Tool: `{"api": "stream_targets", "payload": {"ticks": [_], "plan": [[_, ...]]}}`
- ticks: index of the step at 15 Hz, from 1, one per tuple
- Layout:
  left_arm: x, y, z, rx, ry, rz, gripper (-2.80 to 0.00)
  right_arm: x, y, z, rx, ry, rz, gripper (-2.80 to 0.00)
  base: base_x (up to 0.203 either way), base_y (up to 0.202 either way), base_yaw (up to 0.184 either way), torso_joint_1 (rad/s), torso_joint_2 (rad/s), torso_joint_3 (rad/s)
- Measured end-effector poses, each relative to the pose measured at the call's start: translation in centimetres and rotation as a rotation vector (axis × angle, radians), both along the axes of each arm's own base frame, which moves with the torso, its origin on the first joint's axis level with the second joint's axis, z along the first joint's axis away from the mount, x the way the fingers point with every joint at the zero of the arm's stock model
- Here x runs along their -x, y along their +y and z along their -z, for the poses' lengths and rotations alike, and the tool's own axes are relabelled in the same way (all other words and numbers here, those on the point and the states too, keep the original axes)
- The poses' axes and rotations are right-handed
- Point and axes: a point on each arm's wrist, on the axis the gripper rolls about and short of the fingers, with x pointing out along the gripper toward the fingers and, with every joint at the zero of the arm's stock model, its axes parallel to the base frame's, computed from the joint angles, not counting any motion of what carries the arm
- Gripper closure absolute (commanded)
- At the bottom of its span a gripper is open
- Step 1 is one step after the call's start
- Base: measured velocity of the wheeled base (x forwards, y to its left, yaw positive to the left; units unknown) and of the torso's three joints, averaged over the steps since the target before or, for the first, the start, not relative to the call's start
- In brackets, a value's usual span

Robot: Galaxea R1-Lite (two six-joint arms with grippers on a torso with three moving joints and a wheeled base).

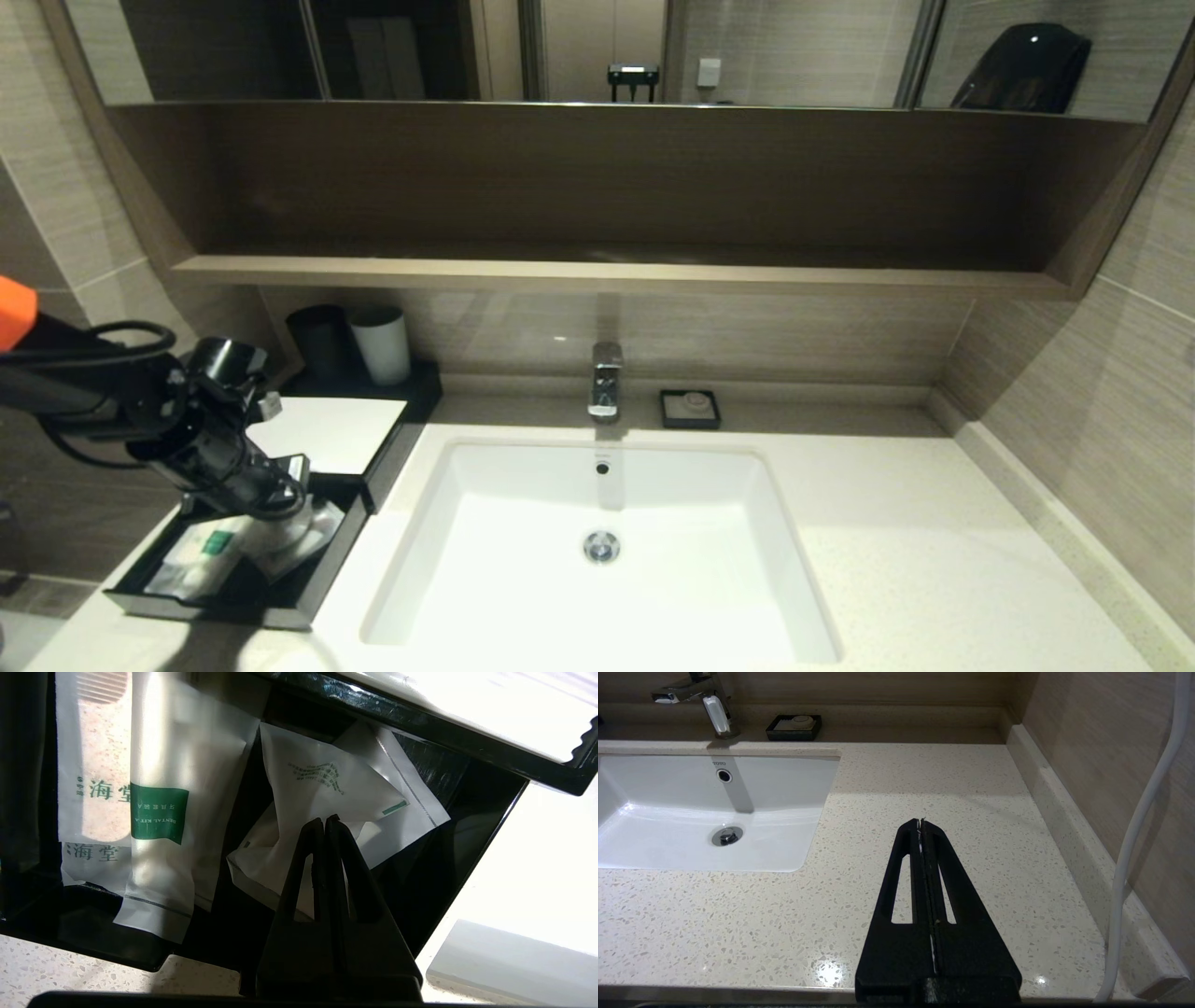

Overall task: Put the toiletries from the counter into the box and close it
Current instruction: Place the bathroom toiletry into the drawer

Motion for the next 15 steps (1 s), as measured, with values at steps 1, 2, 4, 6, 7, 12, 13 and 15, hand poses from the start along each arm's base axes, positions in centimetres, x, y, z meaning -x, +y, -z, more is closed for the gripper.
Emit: {"api": "stream_targets", "payload": {"ticks": [1, 2, 4, 6, 7, 12, 13, 15], "plan": [[-0.1, 0.0, 0.1, 0.0, 0.002, -0.001, 0.0, 0.0, 0.0, 0.0, 0.0, 0.0, 0.0, 0.0, 0.0, 0.0, 0.0, 0.0, 0.0, 0.0], [-0.2, 0.1, 0.2, 0.0, 0.003, -0.002, 0.0, 0.0, 0.0, 0.0, -0.001, 0.001, 0.0, 0.0, 0.0, 0.0, 0.0, 0.0, 0.0, 0.0], [-0.4, 0.1, 0.5, 0.0, 0.003, -0.003, 0.0, 0.0, 0.0, 0.0, 0.0, 0.001, 0.0, 0.0, 0.0, 0.0, 0.0, 0.0, 0.0, 0.0], [-0.6, 0.2, 0.9, 0.001, 0.01, -0.003, 0.0, 0.0, 0.0, 0.0, 0.0, 0.0, -0.001, 0.0, 0.0, 0.0, 0.0, 0.0, 0.0, 0.0], [-0.8, 0.2, 1.0, 0.001, 0.011, -0.004, 0.0, 0.0, 0.0, 0.0, 0.0, 0.001, -0.001, 0.0, 0.0, 0.0, 0.0, 0.0, 0.0, 0.0], [-1.8, 0.4, 1.8, 0.003, 0.003, -0.013, 0.0, 0.0, 0.0, 0.0, 0.0, 0.0, -0.001, 0.0, 0.0, 0.0, 0.0, 0.0, 0.0, 0.0], [-2.0, 0.4, 1.9, 0.003, -0.005, -0.014, 0.0, 0.0, 0.0, 0.0, 0.0, 0.0, 0.0, 0.0, 0.0, 0.0, 0.0, 0.0, 0.0, 0.0], [-2.3, 0.4, 2.0, 0.003, -0.017, -0.015, 0.0, 0.0, 0.0, 0.0, 0.0, 0.0, 0.0, 0.0, 0.0, 0.0, 0.0, 0.0, 0.0, 0.0]]}}
